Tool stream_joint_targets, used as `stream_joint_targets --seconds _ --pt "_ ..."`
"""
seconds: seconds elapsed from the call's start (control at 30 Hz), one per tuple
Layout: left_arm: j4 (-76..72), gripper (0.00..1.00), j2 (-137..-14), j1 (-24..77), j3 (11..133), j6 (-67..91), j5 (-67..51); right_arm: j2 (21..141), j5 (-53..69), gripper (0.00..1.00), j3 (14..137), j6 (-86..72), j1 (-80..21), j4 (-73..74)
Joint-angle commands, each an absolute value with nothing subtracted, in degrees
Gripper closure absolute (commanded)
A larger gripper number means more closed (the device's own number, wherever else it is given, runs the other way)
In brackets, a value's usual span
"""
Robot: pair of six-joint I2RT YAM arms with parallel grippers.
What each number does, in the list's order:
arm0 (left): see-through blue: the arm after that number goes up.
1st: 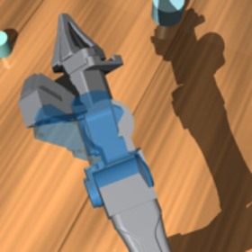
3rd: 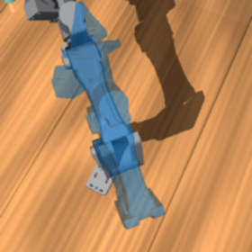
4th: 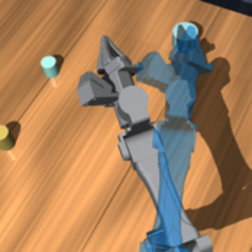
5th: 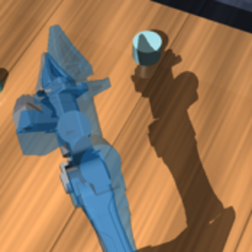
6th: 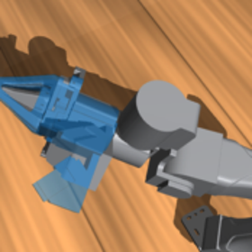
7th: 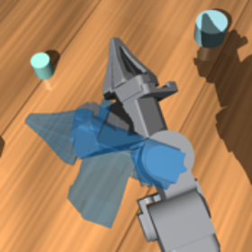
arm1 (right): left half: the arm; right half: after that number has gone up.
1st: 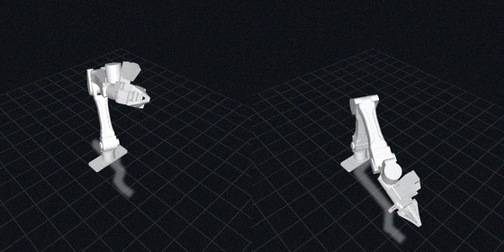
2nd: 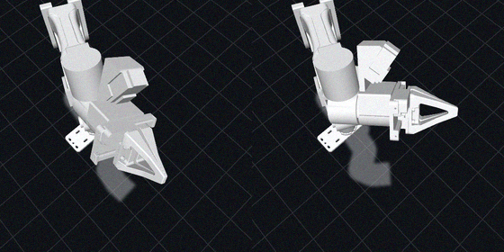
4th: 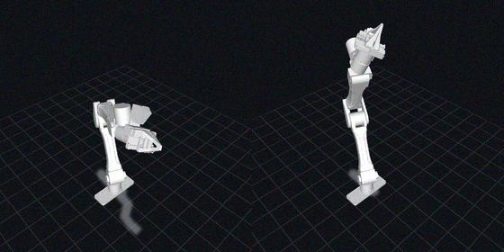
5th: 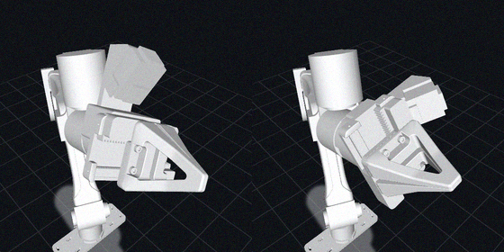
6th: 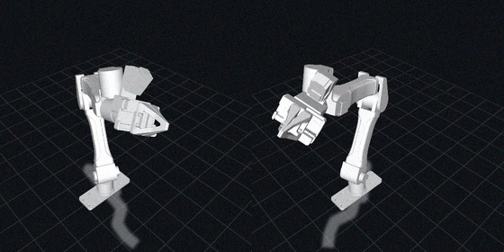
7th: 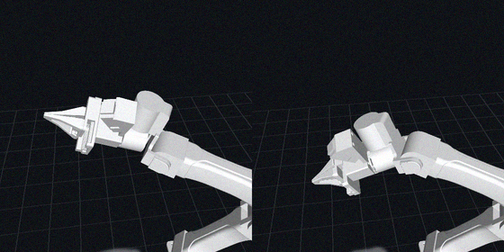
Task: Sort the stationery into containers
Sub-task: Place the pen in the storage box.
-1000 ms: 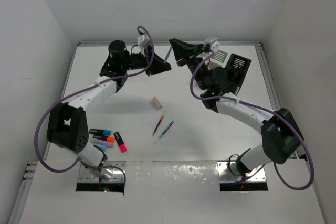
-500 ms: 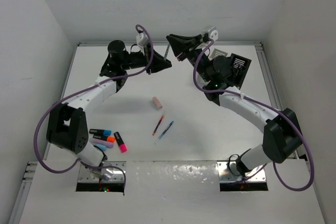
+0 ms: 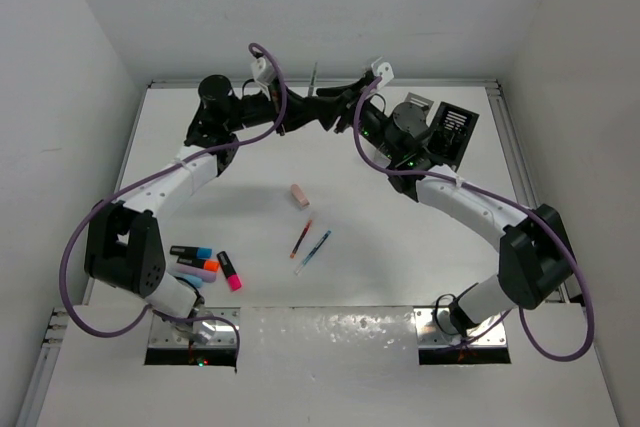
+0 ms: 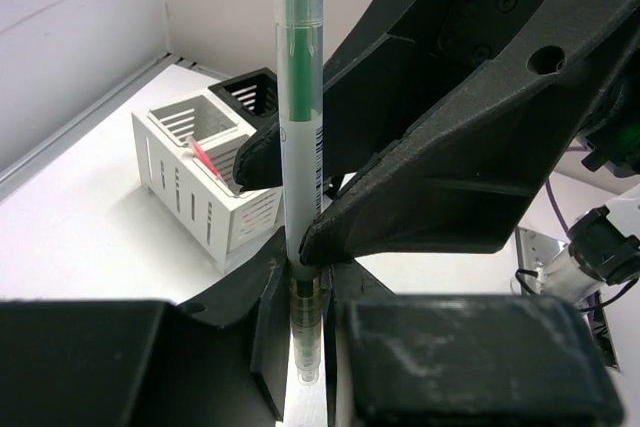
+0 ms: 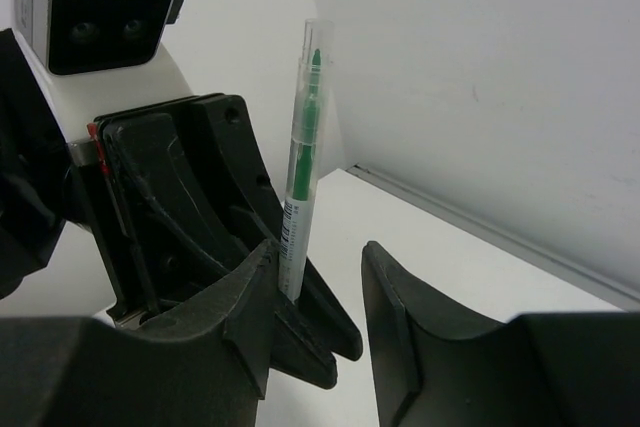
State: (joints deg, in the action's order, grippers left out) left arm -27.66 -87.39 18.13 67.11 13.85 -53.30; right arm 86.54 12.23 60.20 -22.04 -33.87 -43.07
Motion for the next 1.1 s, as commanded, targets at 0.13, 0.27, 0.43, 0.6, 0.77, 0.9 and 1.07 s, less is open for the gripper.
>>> stream_joint_targets --seconds 0.13,0.27,0.43,0.6,0.77,0.9,1.07 --pt "-29.1 1.0 -84.7 19.9 67.9 12.4 -52.3 87.2 15.6 0.59 65.6 -23.2 -33.7 -44.8" --pt "-27.3 1.0 -84.5 20.0 67.9 10.6 -51.3 89.6 15.9 0.56 68.7 -25.7 -33.1 -46.9" --pt "-26.2 1.0 -83.9 20.0 67.9 9.3 -51.2 90.8 15.0 0.76 69.5 -26.9 -32.7 -47.5" --pt "-26.1 1.0 -84.0 19.8 67.9 8.8 -50.9 90.6 14.3 1.0 68.0 -27.3 -32.3 -48.0" --pt "-27.2 0.01 -83.7 18.8 66.6 7.3 -49.0 89.0 13.4 1.0 65.6 -25.9 -28.4 -45.6" --pt "-25.8 0.0 -82.4 16.4 65.3 5.0 -45.7 85.8 7.2 1.0 62.3 -18.1 -22.8 -37.4" --pt "-17.7 0.0 -81.0 14.1 63.3 0.3 -40.1 86.2 0.5 1.0 59.9 -11.7 -14.9 -31.1"
